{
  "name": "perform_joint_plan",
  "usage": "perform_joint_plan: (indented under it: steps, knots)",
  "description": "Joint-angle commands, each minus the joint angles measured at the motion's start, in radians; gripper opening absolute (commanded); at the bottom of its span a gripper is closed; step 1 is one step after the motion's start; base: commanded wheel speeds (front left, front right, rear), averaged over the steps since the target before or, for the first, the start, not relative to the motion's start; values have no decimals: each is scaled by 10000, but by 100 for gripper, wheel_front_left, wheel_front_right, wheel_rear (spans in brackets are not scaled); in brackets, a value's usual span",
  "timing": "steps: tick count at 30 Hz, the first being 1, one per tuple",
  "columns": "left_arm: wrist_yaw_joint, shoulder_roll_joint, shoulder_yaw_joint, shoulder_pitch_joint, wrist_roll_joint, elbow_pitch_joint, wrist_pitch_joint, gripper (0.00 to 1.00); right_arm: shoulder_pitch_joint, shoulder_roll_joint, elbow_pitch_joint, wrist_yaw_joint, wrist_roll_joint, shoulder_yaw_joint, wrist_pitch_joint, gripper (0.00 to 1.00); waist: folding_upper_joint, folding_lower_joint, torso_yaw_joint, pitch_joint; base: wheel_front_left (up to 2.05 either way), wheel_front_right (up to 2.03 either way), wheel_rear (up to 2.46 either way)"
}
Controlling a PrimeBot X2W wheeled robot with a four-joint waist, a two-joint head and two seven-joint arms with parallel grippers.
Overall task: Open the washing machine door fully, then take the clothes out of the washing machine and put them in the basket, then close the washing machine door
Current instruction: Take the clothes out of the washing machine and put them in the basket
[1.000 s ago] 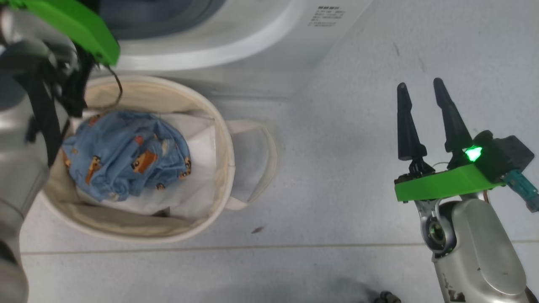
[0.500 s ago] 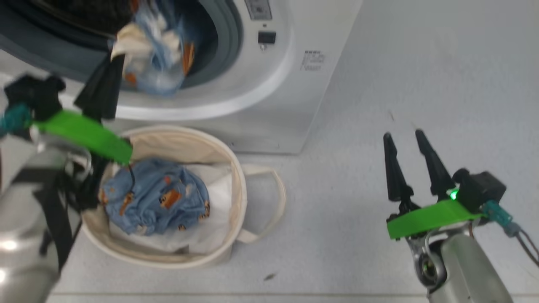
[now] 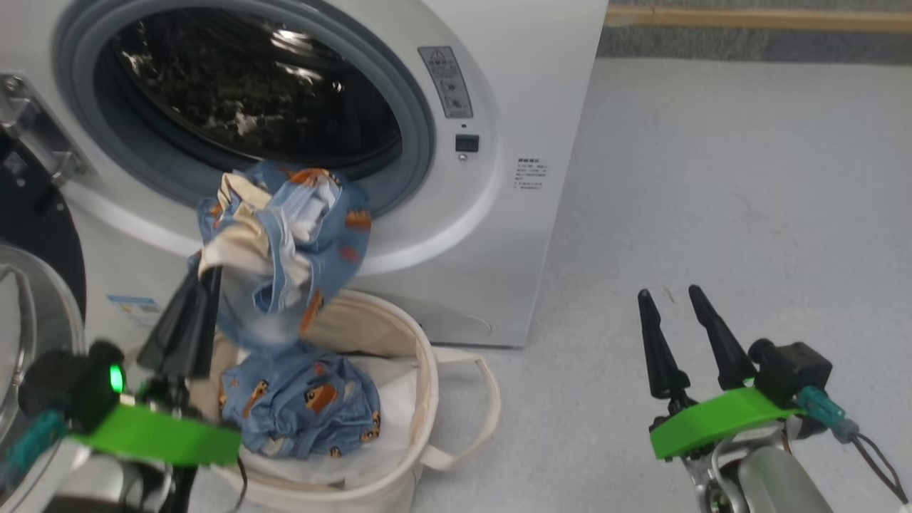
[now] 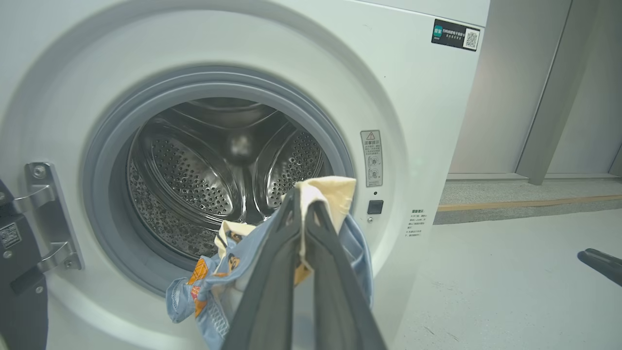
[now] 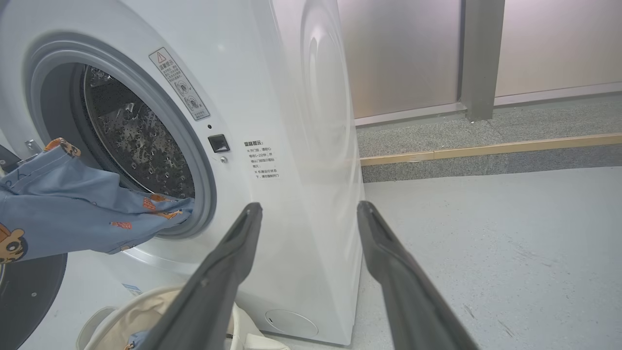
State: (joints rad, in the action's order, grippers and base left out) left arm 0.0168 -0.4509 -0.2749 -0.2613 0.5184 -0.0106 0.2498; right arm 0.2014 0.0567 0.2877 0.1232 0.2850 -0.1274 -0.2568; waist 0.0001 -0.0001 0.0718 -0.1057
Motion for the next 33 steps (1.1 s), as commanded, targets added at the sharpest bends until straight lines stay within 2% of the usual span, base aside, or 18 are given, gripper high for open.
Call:
perform_joint_plan:
  steps: [1,6,11,16,22,33]
  knots:
    - [-90,-330,610,-101,-83,605,119,0,54,-56,-229,75,62,-283,-49,100,-1,1,-65,203,0,0,0]
    - [-259,-186,920,804,93,1403,120,0,32,-41,-198,75,103,-335,-49,100,-1,1,-76,253,0,0,0]
    - [-91,19,790,896,234,979,120,0,84,-24,-215,75,101,-341,-49,100,-1,1,-79,106,0,0,0]
    - [392,429,634,292,56,-560,120,0,258,-21,-285,75,63,-340,-49,100,-1,1,43,-168,0,0,0]
    - [934,1209,942,-654,-37,-2340,120,0,419,-24,-417,75,-20,-248,-49,100,-1,1,200,-631,0,0,0]
    - [1134,1667,913,-2439,-367,-5996,120,1,862,-40,-916,75,-229,-113,-49,100,-1,1,472,-1924,0,0,0]
